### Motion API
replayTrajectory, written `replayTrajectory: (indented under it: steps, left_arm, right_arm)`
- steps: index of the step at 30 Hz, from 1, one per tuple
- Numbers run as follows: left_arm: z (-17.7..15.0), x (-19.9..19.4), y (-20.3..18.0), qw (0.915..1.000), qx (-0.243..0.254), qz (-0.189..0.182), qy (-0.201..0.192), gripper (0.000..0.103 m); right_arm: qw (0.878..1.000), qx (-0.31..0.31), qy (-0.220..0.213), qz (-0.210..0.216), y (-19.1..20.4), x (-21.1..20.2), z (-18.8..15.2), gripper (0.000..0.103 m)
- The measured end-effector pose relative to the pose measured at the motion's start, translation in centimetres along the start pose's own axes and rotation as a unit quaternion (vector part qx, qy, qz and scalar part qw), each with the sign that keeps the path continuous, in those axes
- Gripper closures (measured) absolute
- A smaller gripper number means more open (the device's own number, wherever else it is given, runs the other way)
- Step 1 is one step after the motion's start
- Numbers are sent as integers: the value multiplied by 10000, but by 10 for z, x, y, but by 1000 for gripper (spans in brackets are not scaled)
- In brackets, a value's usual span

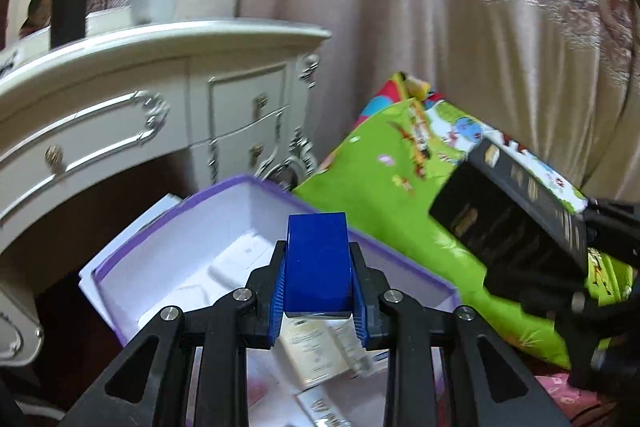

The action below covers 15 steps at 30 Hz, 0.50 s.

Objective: Organize rigid objects
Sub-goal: 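Open both tools to drop the DORMI box and blue block into the storage box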

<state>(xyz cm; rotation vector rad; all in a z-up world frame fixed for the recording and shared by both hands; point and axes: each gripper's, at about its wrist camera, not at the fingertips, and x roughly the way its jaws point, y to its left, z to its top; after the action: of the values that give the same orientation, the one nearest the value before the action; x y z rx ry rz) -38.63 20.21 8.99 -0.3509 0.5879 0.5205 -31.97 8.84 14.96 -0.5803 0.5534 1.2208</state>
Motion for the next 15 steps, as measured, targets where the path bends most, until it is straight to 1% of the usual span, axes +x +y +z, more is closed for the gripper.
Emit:
replayTrajectory:
  steps: [3, 6, 12, 15]
  left_arm:
    - [-6, 8, 16, 9997, -128, 136, 154, 74]
    - [-11, 18, 31, 9988, -241, 283, 320, 74]
    - [-30, 45, 60, 9938, -555, 407, 869, 74]
    - [-34, 57, 65, 9911, -519, 491, 1120, 73]
  right_arm:
    - [9992, -319, 221, 115, 19, 18, -3, 60]
    - [9976, -490, 414, 249, 31, 35, -5, 60]
    - [9922, -740, 861, 522, 49, 69, -16, 60]
    - [9887, -763, 1068, 731, 54, 86, -23, 60]
